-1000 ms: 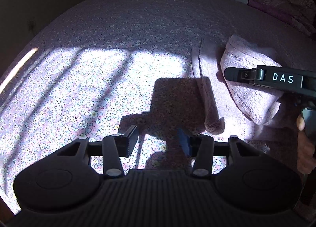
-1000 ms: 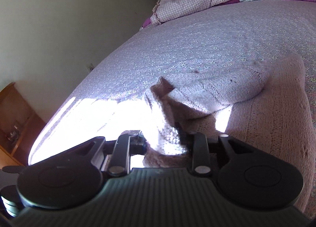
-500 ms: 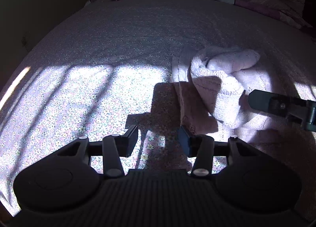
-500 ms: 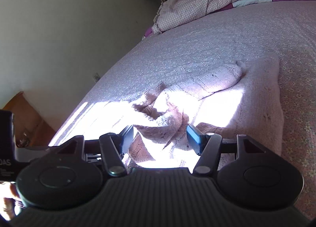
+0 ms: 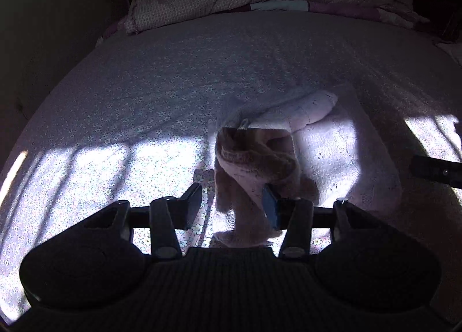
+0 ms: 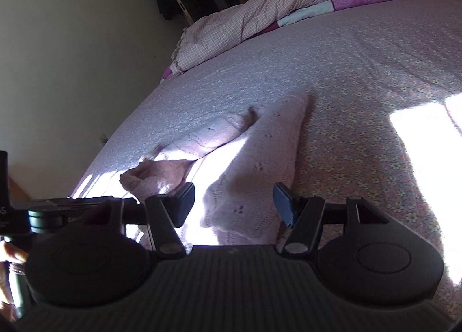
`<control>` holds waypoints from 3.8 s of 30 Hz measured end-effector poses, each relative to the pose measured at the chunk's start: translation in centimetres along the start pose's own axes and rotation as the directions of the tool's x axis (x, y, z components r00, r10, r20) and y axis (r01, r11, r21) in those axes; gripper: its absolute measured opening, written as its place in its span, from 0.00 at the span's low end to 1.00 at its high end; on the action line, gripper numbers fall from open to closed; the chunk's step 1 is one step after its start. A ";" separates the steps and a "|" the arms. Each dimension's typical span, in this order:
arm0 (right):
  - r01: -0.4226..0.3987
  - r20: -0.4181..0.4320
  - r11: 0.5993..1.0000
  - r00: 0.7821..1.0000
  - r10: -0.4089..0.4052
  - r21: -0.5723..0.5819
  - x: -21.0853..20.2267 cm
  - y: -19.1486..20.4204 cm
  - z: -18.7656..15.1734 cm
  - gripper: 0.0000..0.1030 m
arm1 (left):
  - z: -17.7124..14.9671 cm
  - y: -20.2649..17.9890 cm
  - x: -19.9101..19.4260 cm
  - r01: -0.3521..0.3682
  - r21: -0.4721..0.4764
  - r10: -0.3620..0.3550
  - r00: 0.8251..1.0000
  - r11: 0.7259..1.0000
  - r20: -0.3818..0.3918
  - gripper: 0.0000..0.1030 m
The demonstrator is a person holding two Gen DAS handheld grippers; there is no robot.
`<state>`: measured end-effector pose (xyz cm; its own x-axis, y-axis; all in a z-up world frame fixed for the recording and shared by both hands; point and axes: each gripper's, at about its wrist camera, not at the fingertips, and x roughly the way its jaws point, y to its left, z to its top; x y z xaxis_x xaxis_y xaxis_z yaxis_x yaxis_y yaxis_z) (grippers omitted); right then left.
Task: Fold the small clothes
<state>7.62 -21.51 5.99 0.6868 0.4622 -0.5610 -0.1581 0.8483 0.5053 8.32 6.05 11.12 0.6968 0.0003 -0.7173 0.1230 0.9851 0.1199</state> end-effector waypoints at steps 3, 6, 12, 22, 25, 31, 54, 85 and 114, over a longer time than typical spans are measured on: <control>0.045 0.008 0.997 0.999 -0.046 0.059 -0.1 -2.2 0.1 0.62 | 1.0 -1.2 0.5 -0.006 0.060 0.005 1.000 0.998 0.014 0.52; 0.065 0.007 0.993 0.998 -0.066 0.100 0.3 -3.5 0.2 0.63 | 2.2 -1.6 0.8 -0.004 0.076 0.001 0.999 0.997 0.032 0.52; 0.054 -0.007 0.993 0.999 -0.054 0.109 1.4 -3.8 -0.1 0.62 | 4.3 -1.5 0.7 0.012 0.030 -0.014 0.998 0.999 0.056 0.52; 0.020 -0.021 0.996 1.000 -0.018 0.082 4.2 -2.4 -0.3 0.62 | 7.3 -2.9 5.2 0.230 0.165 -0.231 0.973 0.959 -0.015 0.52; 0.018 -0.045 0.996 0.999 -0.014 0.088 5.3 -2.4 -0.9 0.62 | 6.9 -4.1 7.8 0.201 0.211 -0.198 0.980 0.957 -0.036 0.52; -0.008 -0.085 0.994 0.996 0.017 0.105 6.5 -2.5 -2.5 0.62 | 7.6 -1.4 11.3 0.021 0.075 -0.026 0.997 0.997 0.066 0.52; -0.046 -0.076 0.991 0.996 0.056 0.125 5.6 -2.7 -3.6 0.64 | 0.9 4.3 9.2 0.097 -0.188 -0.109 0.992 0.977 -0.058 0.70; -0.143 -0.084 0.975 0.984 0.159 0.170 6.6 -2.0 0.8 0.46 | -4.1 6.8 7.0 0.522 -0.531 -0.550 0.826 0.667 0.122 0.44; 0.016 -0.175 0.984 0.984 0.016 0.179 -3.5 -5.1 -5.9 0.55 | -8.8 -4.1 -0.8 0.383 -0.371 -0.426 0.904 0.846 -0.040 0.51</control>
<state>1.84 -25.92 1.49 0.5495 0.5135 -0.6591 -0.0174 0.7957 0.6054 1.06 3.56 5.20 0.5486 -0.4128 -0.7271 0.1085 0.8974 -0.4276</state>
